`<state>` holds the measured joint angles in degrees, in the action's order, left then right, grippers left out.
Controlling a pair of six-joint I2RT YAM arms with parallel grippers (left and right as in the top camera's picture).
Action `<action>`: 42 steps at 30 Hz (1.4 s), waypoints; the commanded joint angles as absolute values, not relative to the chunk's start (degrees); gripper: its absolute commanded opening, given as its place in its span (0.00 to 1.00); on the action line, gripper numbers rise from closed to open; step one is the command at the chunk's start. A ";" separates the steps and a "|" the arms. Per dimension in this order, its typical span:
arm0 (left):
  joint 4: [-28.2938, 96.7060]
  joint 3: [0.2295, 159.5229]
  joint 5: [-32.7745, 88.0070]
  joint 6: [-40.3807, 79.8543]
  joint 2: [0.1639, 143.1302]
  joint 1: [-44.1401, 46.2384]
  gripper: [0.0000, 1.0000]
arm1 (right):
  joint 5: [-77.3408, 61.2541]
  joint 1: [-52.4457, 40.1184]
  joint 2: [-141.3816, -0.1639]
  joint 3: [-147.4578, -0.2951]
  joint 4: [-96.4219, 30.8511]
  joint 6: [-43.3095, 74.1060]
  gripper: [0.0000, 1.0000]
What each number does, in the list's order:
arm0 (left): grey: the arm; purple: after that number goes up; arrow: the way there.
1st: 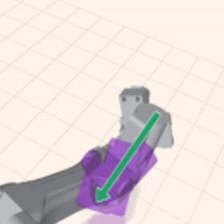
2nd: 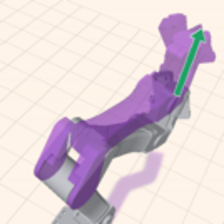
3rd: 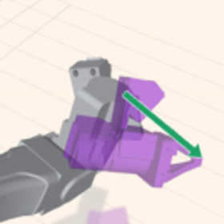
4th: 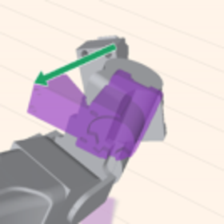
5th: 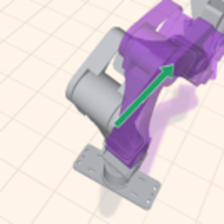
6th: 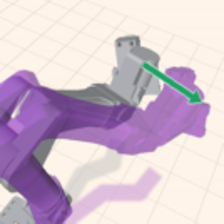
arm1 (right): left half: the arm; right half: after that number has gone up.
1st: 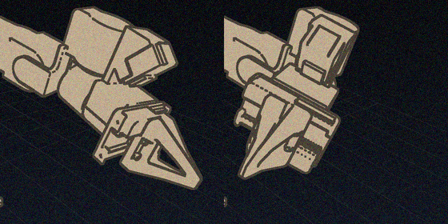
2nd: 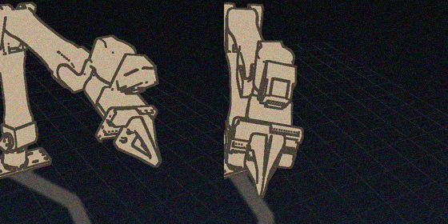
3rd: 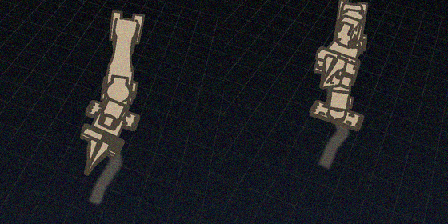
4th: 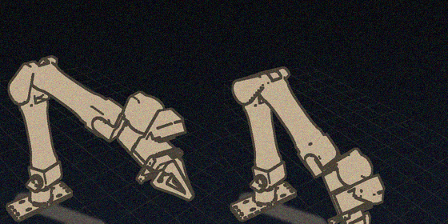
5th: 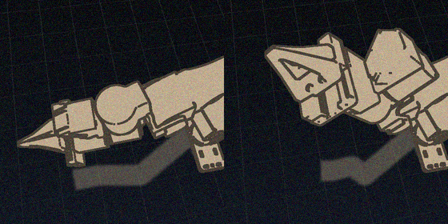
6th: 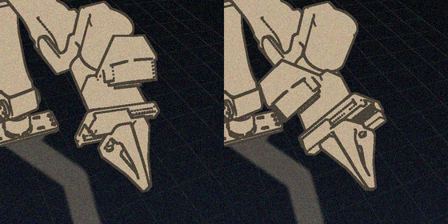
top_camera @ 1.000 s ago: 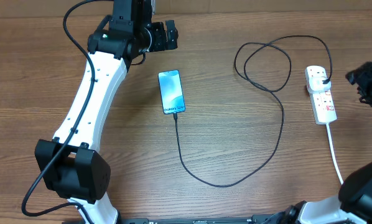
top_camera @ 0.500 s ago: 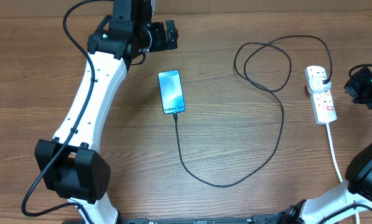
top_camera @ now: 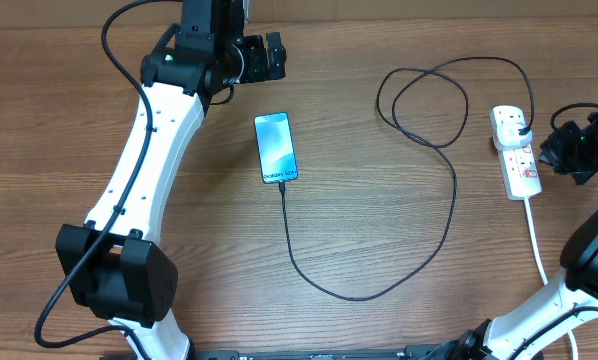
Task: Plug charger to phone and switch on socket
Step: 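Position the right gripper over the orange switch beside the charger plug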
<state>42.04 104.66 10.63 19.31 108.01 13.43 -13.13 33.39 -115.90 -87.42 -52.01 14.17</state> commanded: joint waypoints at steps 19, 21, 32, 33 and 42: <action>41.87 105.86 10.04 19.49 107.70 13.47 1.00 | -16.80 33.32 -119.24 -85.45 -46.30 16.47 0.04; 41.87 105.86 10.04 19.49 107.70 13.47 1.00 | -16.78 33.12 -119.74 -85.45 -45.52 16.47 0.04; 41.87 105.86 10.04 19.49 107.70 13.47 1.00 | -16.75 30.57 -119.92 -85.45 -43.33 16.45 0.04; 41.87 105.86 10.04 19.49 107.70 13.47 0.99 | -16.75 30.35 -119.92 -85.45 -43.31 16.45 0.04; 41.87 105.86 10.04 19.49 107.70 13.47 0.99 | -16.60 29.63 -119.94 -85.45 -43.79 16.49 0.04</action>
